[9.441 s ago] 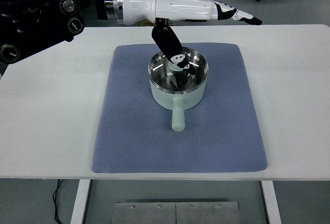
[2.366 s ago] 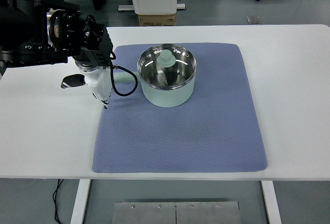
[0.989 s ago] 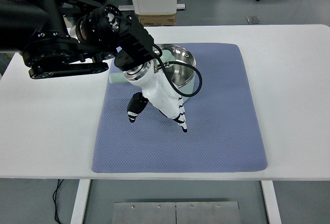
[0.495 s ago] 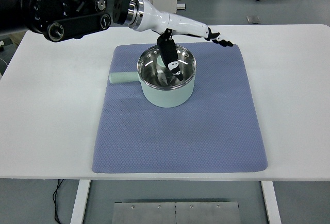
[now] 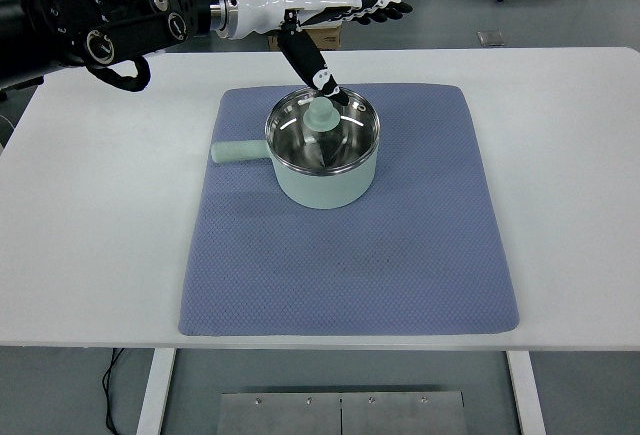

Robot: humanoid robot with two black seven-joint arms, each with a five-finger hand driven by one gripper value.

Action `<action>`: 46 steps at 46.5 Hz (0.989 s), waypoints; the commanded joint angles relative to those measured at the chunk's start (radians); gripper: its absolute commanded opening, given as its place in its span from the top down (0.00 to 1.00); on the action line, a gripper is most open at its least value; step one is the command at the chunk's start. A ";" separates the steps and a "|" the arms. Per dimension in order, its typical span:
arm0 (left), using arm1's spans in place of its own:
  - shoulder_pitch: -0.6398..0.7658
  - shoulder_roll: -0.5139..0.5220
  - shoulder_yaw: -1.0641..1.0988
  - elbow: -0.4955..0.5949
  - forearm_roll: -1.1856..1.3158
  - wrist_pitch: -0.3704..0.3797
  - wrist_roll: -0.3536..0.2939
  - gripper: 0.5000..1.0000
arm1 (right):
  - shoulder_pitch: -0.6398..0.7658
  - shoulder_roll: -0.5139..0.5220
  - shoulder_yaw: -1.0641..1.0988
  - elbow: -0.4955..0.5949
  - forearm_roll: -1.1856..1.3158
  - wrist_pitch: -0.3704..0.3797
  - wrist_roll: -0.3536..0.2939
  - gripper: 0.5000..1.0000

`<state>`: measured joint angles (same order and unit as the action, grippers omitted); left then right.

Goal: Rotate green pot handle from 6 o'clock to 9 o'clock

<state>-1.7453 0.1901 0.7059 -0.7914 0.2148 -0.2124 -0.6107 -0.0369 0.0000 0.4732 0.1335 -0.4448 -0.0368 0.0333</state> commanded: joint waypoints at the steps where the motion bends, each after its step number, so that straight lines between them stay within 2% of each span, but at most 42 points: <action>1: 0.024 0.012 -0.005 0.023 -0.075 0.013 0.000 0.00 | 0.000 0.000 0.001 0.000 0.000 0.000 0.000 0.00; 8: 0.061 0.051 -0.008 0.040 -0.236 0.018 0.000 0.00 | 0.000 0.000 -0.001 0.000 0.000 0.000 0.000 0.00; 31: 0.110 0.066 -0.010 0.058 -0.560 0.036 0.000 0.00 | 0.000 0.000 0.001 0.000 0.000 0.000 0.000 0.00; 46: 0.254 0.144 -0.100 0.060 -0.698 0.036 0.000 0.00 | 0.000 0.000 0.001 0.000 0.000 0.000 0.000 0.00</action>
<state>-1.5237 0.3189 0.6428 -0.7332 -0.4772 -0.1762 -0.6105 -0.0371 0.0001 0.4728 0.1335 -0.4449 -0.0367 0.0340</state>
